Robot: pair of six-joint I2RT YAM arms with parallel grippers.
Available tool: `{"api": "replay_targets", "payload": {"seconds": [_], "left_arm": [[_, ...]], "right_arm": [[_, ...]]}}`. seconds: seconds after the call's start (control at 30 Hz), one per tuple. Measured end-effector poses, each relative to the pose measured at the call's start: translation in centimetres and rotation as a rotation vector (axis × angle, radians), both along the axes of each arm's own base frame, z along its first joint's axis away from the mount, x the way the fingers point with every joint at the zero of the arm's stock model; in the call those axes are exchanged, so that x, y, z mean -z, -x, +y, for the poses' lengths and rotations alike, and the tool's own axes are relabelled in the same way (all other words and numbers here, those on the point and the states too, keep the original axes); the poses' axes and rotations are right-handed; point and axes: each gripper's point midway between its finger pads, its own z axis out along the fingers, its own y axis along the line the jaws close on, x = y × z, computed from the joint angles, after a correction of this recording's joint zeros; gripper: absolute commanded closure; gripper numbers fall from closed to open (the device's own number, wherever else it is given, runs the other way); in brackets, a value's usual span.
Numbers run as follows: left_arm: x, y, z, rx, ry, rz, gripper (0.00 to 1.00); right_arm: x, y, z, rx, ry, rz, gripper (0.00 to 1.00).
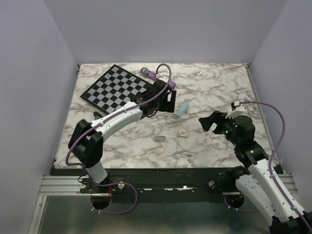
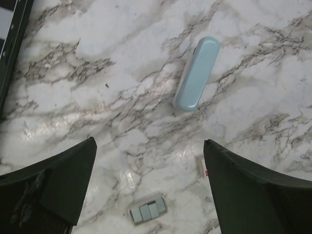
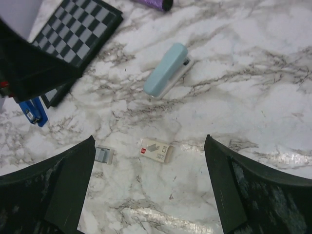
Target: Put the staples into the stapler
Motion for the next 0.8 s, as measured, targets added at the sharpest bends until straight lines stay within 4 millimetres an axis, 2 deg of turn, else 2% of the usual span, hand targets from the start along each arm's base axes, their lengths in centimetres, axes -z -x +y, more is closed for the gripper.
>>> {"api": "replay_targets", "payload": {"seconds": [0.17, 0.37, 0.53, 0.67, 0.8], "left_arm": [[-0.4, -4.3, -4.2, 0.071, -0.023, -0.046, 0.01], [0.9, -8.3, -8.7, 0.137, -0.049, -0.072, 0.05], [3.3, -9.9, -10.8, 0.178, -0.095, -0.064, 0.10], [5.3, -10.6, -11.5, 0.196, -0.130, -0.042, 0.16], [7.1, -10.4, -11.6, 0.214, -0.156, -0.010, 0.20]], "right_arm": [[-3.3, 1.2, -1.1, 0.029, -0.023, -0.145, 0.00], [-3.2, 1.7, -1.7, 0.048, -0.015, -0.178, 0.00], [-2.7, 1.7, -1.8, 0.052, -0.006, -0.165, 0.00], [-2.3, 1.6, -1.8, 0.051, 0.004, -0.150, 0.00], [-1.7, 1.5, -1.8, 0.050, 0.014, -0.129, 0.00]]}}
